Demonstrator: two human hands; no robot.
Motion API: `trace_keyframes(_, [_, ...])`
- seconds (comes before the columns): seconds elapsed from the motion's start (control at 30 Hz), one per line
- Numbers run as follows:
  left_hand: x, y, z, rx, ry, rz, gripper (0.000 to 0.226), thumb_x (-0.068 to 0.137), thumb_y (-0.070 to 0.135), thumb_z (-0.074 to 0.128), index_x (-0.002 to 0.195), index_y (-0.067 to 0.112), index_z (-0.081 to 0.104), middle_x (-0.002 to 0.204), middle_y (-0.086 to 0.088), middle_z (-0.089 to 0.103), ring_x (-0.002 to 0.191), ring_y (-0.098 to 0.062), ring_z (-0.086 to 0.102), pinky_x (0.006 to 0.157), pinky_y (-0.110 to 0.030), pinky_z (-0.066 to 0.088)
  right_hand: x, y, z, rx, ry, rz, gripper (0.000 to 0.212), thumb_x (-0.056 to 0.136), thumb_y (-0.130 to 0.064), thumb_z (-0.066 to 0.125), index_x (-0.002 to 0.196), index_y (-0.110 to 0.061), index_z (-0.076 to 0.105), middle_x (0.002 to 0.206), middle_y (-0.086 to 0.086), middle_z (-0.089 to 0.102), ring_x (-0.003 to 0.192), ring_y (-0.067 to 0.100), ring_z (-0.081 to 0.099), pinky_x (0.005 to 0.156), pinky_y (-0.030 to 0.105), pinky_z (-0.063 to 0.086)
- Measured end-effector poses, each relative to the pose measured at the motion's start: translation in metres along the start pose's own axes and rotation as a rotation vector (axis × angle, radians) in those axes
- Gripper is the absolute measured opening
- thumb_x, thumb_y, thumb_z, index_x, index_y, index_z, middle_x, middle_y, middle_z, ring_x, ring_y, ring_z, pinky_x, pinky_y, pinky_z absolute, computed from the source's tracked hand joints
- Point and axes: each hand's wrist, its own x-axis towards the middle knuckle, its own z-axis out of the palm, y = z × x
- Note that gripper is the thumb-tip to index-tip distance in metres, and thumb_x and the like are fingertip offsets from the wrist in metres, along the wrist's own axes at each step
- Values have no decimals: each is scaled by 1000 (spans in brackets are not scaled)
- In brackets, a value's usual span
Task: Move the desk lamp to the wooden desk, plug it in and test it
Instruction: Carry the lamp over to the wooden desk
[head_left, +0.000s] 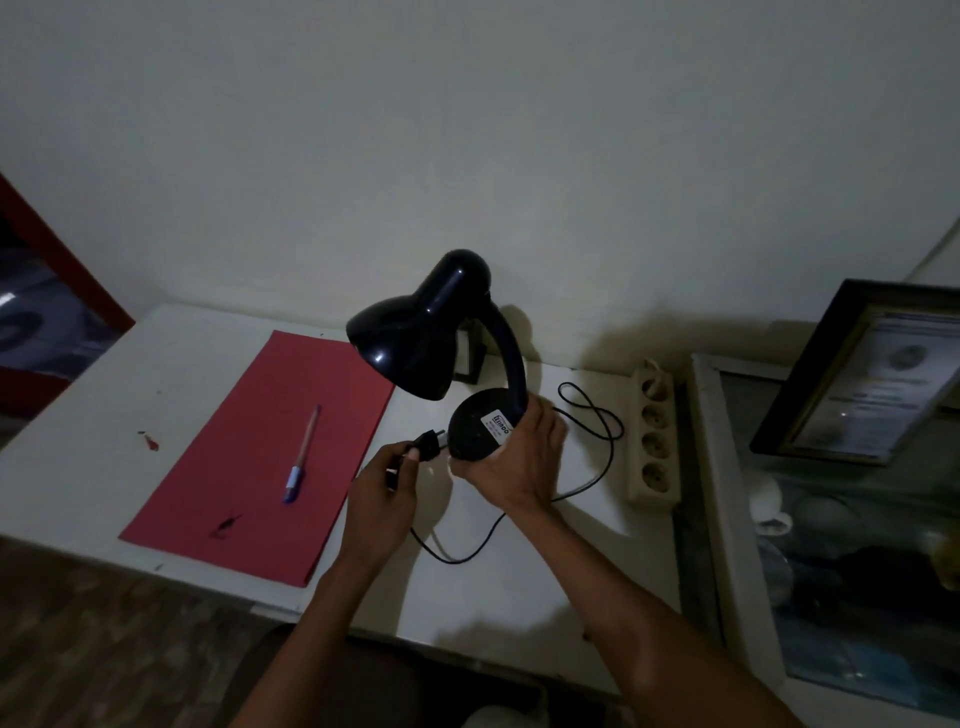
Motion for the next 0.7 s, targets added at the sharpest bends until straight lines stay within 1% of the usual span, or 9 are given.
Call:
trace_keyframes(0.13, [0,10,-3,-14,-4,7,17,101,26,49,109,31,63,86,14,66,67,6,57,55,-7,44,-2,-9,-11,71,4,-20,132,26,-67,78,140,-17,35,137,1,47,129,25,42,110,42,40])
trace_keyframes(0.2, [-2,15,-6,-32,3,5,17,101,27,49,109,33,62,76,12,63,57,5,54,48,-7,40,-4,-12,-19,135,19,-14,129,27,-66,80,139,-22,34,132,-4,46,126,22,42,104,41,46])
trace_keyframes(0.27, [-5,19,-9,-48,9,11,18,101,29,49,111,31,63,73,10,61,54,5,52,46,-6,39,-9,-15,-29,187,40,-4,127,28,-66,81,138,-25,33,129,-8,44,124,20,41,97,40,51])
trace_keyframes(0.33, [-8,22,-13,-66,-2,16,19,101,31,48,113,31,63,76,9,61,55,5,52,48,-6,40,-14,-15,-40,194,81,-13,127,29,-69,80,138,-24,33,128,-7,44,122,20,41,94,40,53])
trace_keyframes(0.47, [-13,29,-17,-101,-21,24,20,101,32,48,114,32,63,81,9,63,60,5,55,50,-5,41,-29,-8,-62,183,139,-7,123,30,-70,84,136,-26,37,129,-9,47,123,18,48,97,39,54])
trace_keyframes(0.57, [-21,37,-14,-139,-44,42,20,100,29,49,115,29,63,82,9,64,63,-1,56,55,-12,44,-48,-2,-77,179,162,5,124,30,-70,84,136,-29,37,131,-10,50,124,16,50,98,36,54])
trace_keyframes(0.63, [-31,45,-12,-124,-58,49,22,100,30,49,116,26,64,85,8,66,66,-8,59,57,-20,45,-64,1,-87,169,166,6,126,31,-71,83,139,-28,35,132,-10,47,125,17,47,99,41,53])
trace_keyframes(0.67, [-37,50,-11,-121,-64,57,22,100,31,50,115,26,64,86,6,67,66,-10,59,57,-21,46,-72,3,-92,165,166,5,126,32,-71,83,140,-27,35,132,-10,46,125,18,46,99,44,53])
trace_keyframes(0.7, [-45,55,-10,-125,-68,69,22,100,31,50,115,26,65,87,5,68,65,-10,59,57,-18,46,-80,5,-97,160,167,0,126,32,-71,83,140,-26,35,132,-10,45,125,18,46,98,47,53])
